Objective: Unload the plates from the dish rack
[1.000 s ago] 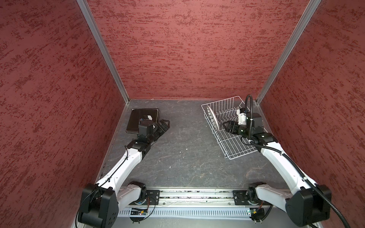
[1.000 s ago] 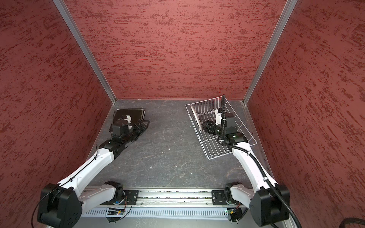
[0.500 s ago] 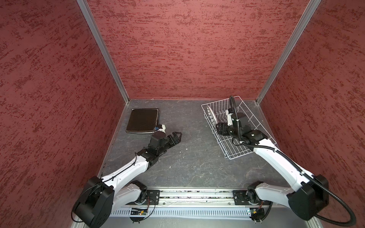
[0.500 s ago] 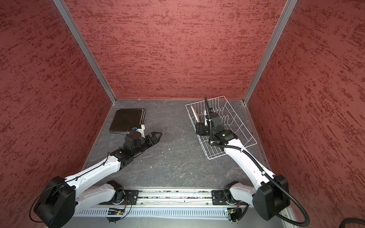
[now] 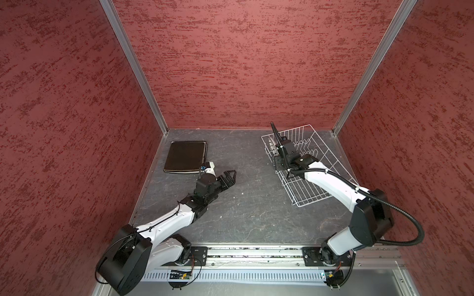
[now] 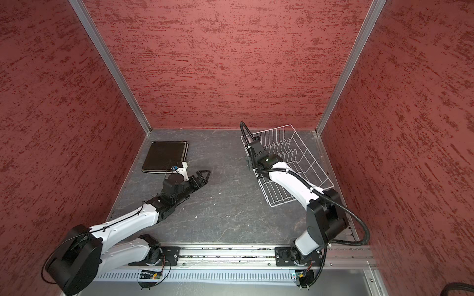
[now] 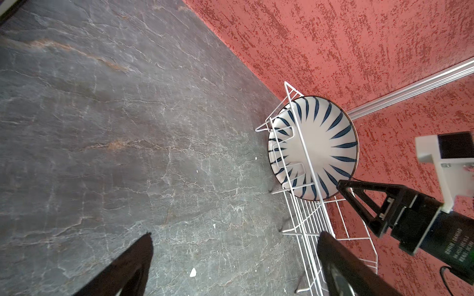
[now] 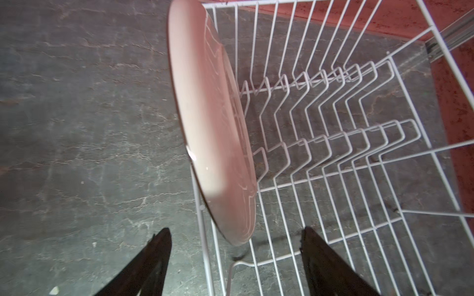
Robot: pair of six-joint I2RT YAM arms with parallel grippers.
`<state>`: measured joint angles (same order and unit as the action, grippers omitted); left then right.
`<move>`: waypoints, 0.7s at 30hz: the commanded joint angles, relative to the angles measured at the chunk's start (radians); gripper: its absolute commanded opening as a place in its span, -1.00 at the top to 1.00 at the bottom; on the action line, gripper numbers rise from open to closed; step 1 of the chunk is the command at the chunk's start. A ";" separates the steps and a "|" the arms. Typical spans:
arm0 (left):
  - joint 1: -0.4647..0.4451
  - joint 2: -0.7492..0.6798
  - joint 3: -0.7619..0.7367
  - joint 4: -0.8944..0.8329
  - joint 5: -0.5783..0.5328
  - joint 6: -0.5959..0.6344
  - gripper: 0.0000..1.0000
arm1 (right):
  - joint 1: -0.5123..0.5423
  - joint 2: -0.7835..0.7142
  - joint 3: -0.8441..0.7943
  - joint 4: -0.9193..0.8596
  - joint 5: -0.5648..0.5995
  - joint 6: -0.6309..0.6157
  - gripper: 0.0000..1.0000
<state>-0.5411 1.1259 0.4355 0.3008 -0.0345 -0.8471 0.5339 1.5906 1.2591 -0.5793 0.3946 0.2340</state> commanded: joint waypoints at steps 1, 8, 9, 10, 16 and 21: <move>-0.008 0.013 -0.009 0.029 -0.022 0.019 -0.99 | 0.006 0.007 0.049 -0.005 0.115 -0.027 -0.56; -0.010 0.031 0.005 0.019 -0.033 0.006 -0.99 | 0.006 0.051 0.075 0.022 0.069 -0.057 -0.49; -0.010 0.031 0.010 0.015 -0.031 0.007 -0.99 | 0.006 0.059 0.081 0.023 0.068 -0.061 -0.49; -0.010 0.031 0.016 0.010 -0.031 0.010 -0.99 | 0.006 0.068 0.088 0.022 0.073 -0.062 -0.48; -0.011 0.025 0.042 -0.048 -0.060 -0.004 -0.99 | 0.006 0.119 0.134 0.023 0.123 -0.066 -0.40; -0.013 0.025 0.039 -0.068 -0.064 -0.024 -0.99 | 0.008 0.142 0.143 0.057 0.154 -0.062 -0.35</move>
<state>-0.5465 1.1538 0.4557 0.2607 -0.0788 -0.8612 0.5354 1.7191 1.3613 -0.5594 0.4961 0.1749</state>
